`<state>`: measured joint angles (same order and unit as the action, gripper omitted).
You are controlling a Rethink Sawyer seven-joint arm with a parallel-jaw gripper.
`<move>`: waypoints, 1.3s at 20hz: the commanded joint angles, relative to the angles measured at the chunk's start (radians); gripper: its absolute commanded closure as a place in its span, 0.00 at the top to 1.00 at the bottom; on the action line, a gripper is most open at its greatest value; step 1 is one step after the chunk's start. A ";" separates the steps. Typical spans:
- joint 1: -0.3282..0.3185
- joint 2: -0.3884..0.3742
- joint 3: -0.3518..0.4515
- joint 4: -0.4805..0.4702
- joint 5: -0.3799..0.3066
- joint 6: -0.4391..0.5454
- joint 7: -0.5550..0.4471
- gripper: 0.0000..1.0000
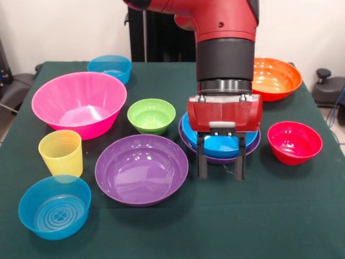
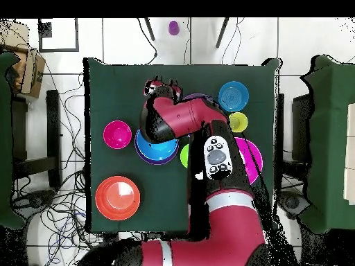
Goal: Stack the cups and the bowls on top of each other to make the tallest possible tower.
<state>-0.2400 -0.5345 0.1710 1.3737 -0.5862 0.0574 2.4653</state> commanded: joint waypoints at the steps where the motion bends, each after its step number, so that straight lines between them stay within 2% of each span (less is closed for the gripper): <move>1: 0.050 0.013 -0.111 0.055 0.056 0.067 0.114 1.00; 15: 0.094 0.035 -0.192 0.045 0.130 0.011 0.091 1.00; 19: 0.127 0.062 -0.237 0.024 0.136 -0.005 0.091 1.00; 22: 0.168 0.112 -0.290 -0.011 0.144 -0.019 0.092 1.00; 26: 0.204 0.164 -0.343 -0.032 0.185 -0.066 0.117 1.00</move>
<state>-0.0903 -0.4971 -0.1450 1.3696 -0.4416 0.0364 2.4653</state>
